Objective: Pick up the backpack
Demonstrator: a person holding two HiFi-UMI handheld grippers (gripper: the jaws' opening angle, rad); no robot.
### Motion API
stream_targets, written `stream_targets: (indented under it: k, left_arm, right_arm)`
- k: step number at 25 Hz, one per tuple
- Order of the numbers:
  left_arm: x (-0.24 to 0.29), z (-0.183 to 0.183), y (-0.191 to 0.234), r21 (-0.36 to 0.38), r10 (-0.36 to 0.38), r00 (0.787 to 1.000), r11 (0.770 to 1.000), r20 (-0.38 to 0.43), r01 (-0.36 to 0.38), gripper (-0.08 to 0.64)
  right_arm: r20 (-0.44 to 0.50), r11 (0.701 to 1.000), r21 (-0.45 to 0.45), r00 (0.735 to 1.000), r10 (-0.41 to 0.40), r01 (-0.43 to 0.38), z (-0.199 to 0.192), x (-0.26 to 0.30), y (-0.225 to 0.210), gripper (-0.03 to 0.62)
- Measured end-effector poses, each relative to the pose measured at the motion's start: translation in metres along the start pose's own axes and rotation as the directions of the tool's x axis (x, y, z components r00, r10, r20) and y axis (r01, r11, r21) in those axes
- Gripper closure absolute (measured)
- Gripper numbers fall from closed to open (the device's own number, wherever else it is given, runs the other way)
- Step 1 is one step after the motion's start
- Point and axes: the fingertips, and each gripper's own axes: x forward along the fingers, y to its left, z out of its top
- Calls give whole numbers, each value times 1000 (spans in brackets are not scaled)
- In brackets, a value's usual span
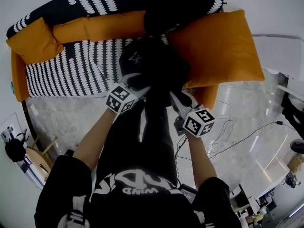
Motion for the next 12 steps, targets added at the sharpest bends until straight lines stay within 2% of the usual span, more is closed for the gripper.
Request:
stream_targets:
  k: [3, 7, 8, 11, 12]
  left_arm:
    - [10, -2, -2, 0, -29, 999, 1000, -20, 29, 276]
    - [25, -4, -5, -4, -53, 998, 999, -32, 53, 288]
    - [27, -4, -4, -17, -62, 998, 998, -32, 61, 311]
    - [21, -2, -4, -43, -77, 997, 996, -22, 76, 473]
    - [18, 0, -4, -53, -76, 997, 996, -16, 75, 489]
  right_arm:
    - [9, 1000, 21, 1000, -7, 7, 1, -3, -4, 532]
    - [21, 999, 41, 1000, -4, 4, 2, -5, -12, 532]
    - [24, 999, 41, 1000, -2, 1, 3, -3, -13, 532]
    - [40, 999, 34, 999, 14, -15, 4, 2, -8, 532]
    - [44, 999, 27, 999, 23, -24, 5, 1, -5, 532]
